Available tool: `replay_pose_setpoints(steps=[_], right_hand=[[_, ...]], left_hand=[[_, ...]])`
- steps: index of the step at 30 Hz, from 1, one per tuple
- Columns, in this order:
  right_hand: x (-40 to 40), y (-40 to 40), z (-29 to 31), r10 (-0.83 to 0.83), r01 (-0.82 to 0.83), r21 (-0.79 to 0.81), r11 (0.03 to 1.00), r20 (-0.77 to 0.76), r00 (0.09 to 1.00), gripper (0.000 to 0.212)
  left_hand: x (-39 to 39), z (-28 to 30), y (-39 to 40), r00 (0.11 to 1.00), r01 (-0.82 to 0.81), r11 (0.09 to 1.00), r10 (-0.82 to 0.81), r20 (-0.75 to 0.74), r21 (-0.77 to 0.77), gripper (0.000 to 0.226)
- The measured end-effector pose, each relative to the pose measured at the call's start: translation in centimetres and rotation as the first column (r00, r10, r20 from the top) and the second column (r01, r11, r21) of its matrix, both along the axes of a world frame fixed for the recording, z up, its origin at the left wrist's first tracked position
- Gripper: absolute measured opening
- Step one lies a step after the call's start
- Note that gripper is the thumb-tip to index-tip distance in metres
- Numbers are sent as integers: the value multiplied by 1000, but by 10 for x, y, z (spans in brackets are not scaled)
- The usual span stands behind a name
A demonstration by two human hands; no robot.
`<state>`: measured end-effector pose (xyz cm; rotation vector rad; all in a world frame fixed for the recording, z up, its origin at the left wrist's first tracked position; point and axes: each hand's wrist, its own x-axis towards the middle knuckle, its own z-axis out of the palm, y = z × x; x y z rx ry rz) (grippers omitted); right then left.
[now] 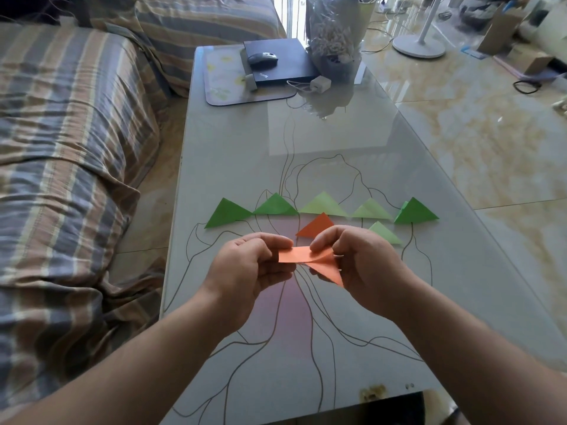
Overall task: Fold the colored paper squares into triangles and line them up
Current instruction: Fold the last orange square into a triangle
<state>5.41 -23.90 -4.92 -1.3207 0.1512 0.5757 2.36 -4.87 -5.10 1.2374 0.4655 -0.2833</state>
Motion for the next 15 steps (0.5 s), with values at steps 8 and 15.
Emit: replay_pose_setpoints(steps=[8, 15], right_hand=[[-2, -2, -9, 75, -22, -189, 982, 273, 959, 9], [-1, -2, -10, 121, -39, -285, 958, 278, 953, 12]], left_hand=[[-1, -6, 0, 1000, 22, 997, -23, 6, 71, 11], [0, -6, -1, 989, 113, 994, -112, -93, 6, 5]])
